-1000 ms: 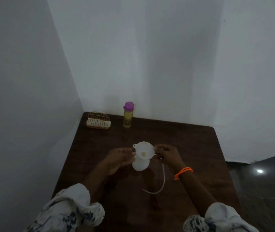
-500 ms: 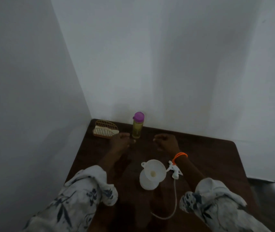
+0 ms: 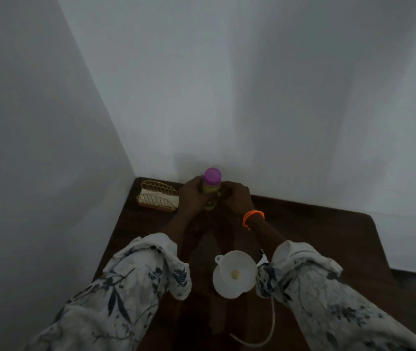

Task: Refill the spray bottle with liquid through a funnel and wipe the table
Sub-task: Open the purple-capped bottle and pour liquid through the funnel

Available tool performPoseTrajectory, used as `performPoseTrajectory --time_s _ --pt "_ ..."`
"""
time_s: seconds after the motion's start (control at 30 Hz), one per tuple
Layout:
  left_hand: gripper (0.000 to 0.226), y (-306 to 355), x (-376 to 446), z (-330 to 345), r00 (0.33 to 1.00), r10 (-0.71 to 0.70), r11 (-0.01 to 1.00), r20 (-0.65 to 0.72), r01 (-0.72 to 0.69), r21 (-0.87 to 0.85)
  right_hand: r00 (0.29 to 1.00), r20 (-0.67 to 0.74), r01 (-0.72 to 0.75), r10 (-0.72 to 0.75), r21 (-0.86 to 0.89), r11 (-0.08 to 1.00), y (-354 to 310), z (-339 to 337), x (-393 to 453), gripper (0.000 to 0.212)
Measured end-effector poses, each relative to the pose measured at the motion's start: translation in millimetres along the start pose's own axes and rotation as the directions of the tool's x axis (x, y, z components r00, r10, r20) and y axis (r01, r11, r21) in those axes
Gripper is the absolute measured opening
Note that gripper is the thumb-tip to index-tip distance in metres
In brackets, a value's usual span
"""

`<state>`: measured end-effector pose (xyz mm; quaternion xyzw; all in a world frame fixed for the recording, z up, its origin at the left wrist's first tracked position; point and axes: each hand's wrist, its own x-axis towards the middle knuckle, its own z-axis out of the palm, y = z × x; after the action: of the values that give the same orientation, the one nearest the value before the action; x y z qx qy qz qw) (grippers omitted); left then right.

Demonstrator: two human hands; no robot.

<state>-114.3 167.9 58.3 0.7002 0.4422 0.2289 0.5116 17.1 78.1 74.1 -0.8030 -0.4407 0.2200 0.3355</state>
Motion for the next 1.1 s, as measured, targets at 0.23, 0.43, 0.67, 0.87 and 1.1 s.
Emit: performPoseTrajectory --time_s 0.23,0.43,0.67,0.87,1.1 --pt "0.037 18 -9 -11 0.994 0.101 0.995 0.031 -0.102 0.014 0.999 0.050 -0.017 0.013 0.076 0.997 -6 -12 -15 0.053" --pt "0.037 66 -19 -27 0.982 0.180 0.983 0.050 -0.181 0.027 0.999 0.005 0.045 -0.046 0.097 0.994 -22 -41 -30 0.052" --pt "0.054 126 -44 -34 0.957 0.281 0.959 0.077 -0.282 0.012 0.991 -0.082 0.121 -0.106 0.217 0.969 -48 -89 -56 0.055" --pt "0.056 174 -59 -65 0.896 0.281 0.942 0.344 -0.189 -0.277 0.986 -0.048 0.165 -0.158 0.366 0.916 -66 -135 -89 0.046" --pt "0.054 226 -72 -100 0.652 0.430 0.835 0.625 -0.022 -0.550 0.943 0.244 0.053 -0.225 0.558 0.828 -95 -175 -127 0.042"
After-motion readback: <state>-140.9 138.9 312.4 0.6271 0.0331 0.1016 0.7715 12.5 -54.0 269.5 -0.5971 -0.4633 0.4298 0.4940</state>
